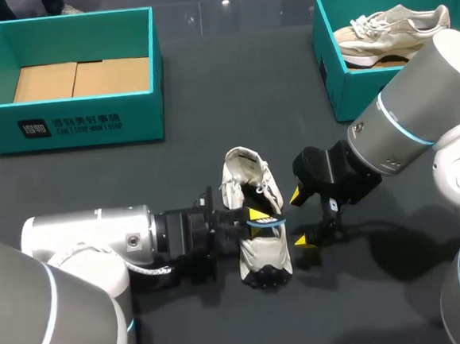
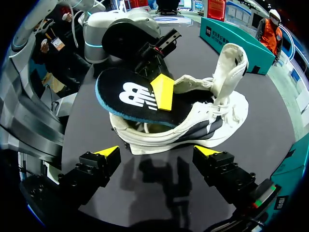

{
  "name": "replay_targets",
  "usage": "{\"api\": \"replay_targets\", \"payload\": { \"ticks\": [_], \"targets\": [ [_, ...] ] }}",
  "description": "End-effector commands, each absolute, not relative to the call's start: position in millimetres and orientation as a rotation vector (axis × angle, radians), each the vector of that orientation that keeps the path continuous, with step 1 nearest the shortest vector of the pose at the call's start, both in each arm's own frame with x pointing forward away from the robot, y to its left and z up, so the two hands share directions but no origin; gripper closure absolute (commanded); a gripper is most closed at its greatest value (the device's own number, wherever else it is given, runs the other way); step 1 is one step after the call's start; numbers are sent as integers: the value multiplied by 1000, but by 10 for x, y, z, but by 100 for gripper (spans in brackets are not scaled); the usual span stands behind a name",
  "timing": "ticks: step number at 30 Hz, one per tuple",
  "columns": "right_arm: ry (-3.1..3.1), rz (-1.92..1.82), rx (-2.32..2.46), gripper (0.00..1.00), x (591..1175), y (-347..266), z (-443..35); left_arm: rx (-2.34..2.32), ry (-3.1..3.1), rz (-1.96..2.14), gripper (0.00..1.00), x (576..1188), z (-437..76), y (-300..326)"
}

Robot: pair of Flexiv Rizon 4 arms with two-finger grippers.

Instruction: Take the shoe out of the shoebox, open the shoe tongue, remove and reinsert the insole, then place the shoe into the shoebox

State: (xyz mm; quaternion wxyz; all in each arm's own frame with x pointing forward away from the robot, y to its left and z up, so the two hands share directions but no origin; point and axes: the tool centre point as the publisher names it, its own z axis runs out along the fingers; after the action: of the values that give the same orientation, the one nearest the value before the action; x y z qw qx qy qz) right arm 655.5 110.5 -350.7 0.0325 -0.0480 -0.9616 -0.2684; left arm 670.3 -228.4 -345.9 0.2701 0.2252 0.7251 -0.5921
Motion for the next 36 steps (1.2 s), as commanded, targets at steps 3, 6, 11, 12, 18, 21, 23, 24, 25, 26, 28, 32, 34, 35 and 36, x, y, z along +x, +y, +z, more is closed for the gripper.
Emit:
{"api": "replay_targets", "payload": {
  "ticks": [3, 6, 11, 12, 18, 21, 23, 24, 25, 26, 28, 32, 34, 35, 36],
  "targets": [
    [-2963, -825, -151, 0, 6541, 1115, -3517, 596, 1955, -1576, 100, 6761, -3533, -2302],
    [-2963, -825, -151, 0, 6541, 1115, -3517, 584, 1958, -1579, 100, 6776, -3528, -2280],
    [-2963, -825, -151, 0, 6541, 1115, -3517, 576, 1959, -1595, 86, 6721, -3445, -2272],
    [-2963, -825, -151, 0, 6541, 1115, -3517, 573, 1955, -1608, 80, 6704, -3426, -2275],
    [-2963, -825, -151, 0, 6541, 1115, -3517, 563, 1957, -1627, 72, 6646, -3307, -2267],
    [-2963, -825, -151, 0, 6541, 1115, -3517, 563, 1958, -1629, 72, 6596, -3246, -2264],
    [-2963, -825, -151, 0, 6541, 1115, -3517, 570, 1959, -1630, 72, 6559, -3200, -2265],
    [-2963, -825, -151, 0, 6541, 1115, -3517, 570, 1959, -1631, 71, 6547, -3179, -2267],
    [-2963, -825, -151, 0, 6541, 1115, -3517, 573, 1962, -1628, 72, 6536, -3162, -2270],
    [-2963, -825, -151, 0, 6541, 1115, -3517, 574, 1968, -1625, 73, 6527, -3150, -2272],
    [-2963, -825, -151, 0, 6541, 1115, -3517, 572, 1984, -1620, 74, 6511, -3132, -2277],
    [-2963, -825, -151, 0, 6541, 1115, -3517, 570, 2019, -1594, 73, 6501, -3123, -2288],
    [-2963, -825, -151, 0, 6541, 1115, -3517, 569, 2042, -1584, 73, 6504, -3125, -2301],
    [-2963, -825, -151, 0, 6541, 1115, -3517, 572, 2049, -1579, 73, 6505, -3128, -2311],
    [-2963, -825, -151, 0, 6541, 1115, -3517, 576, 2065, -1575, 73, 6504, -3130, -2324]
  ]
}}
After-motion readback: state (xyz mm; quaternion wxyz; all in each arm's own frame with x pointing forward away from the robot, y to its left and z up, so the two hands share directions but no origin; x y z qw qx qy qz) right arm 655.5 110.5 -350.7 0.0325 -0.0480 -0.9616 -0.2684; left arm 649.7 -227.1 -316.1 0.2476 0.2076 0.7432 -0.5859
